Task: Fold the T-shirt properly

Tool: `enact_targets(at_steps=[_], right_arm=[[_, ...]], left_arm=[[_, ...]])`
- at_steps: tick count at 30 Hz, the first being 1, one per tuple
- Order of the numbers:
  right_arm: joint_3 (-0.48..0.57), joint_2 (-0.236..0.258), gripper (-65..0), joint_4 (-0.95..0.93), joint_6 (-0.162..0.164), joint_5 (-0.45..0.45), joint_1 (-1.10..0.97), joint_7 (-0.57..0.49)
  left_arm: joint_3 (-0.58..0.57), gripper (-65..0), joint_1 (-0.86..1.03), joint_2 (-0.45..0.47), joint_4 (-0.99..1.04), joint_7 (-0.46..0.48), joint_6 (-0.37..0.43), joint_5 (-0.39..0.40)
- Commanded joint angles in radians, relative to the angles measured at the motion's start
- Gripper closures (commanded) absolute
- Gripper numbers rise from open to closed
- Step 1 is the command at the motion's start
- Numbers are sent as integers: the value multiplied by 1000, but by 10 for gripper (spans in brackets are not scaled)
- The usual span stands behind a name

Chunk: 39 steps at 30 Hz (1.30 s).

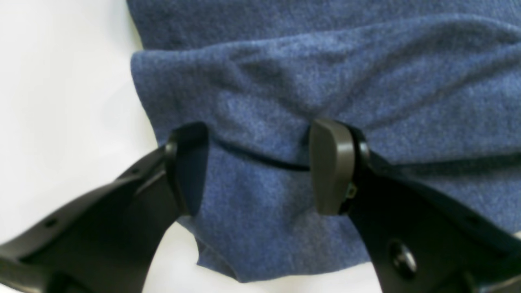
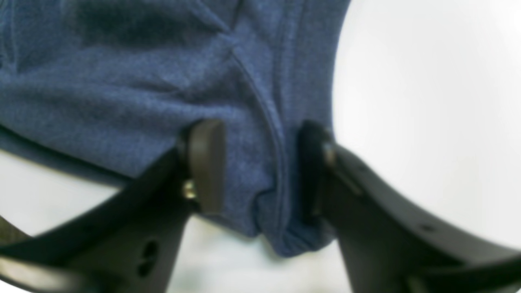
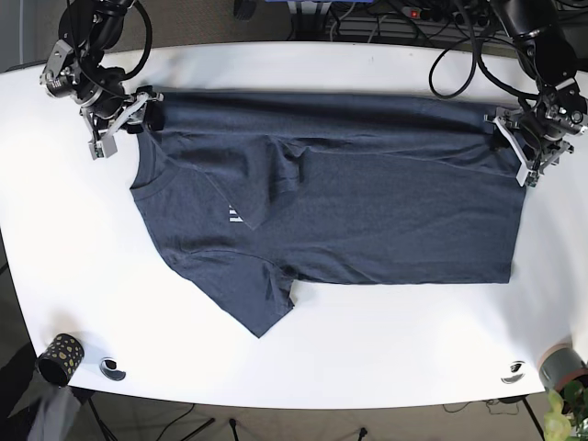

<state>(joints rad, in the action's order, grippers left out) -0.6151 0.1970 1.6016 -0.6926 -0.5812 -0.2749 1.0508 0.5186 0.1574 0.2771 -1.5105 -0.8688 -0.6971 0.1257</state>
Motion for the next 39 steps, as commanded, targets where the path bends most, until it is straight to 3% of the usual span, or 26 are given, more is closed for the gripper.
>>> enact_targets(at_steps=[1, 11, 22, 30, 39], right_arm=[[-4, 11, -239, 10, -6, 0, -31, 16], [-7, 8, -239, 161, -6, -4, -183, 13], [-2, -17, -241, 312, -6, -4, -156, 29], [-2, -12, -396, 248, -6, 2, -5, 88], [-1, 22, -398, 21, -6, 2, 202, 88]], left_arm=[[2, -365, 35, 30, -6, -45, -1, -33], [91, -365, 144, 37, -77, -45, -1, -31], [130, -367, 149, -22, -315, -46, -1, -30], [130, -369, 14, -54, -325, -50, -1, -41], [105, -371, -95, -49, -229, -63, -1, -41]])
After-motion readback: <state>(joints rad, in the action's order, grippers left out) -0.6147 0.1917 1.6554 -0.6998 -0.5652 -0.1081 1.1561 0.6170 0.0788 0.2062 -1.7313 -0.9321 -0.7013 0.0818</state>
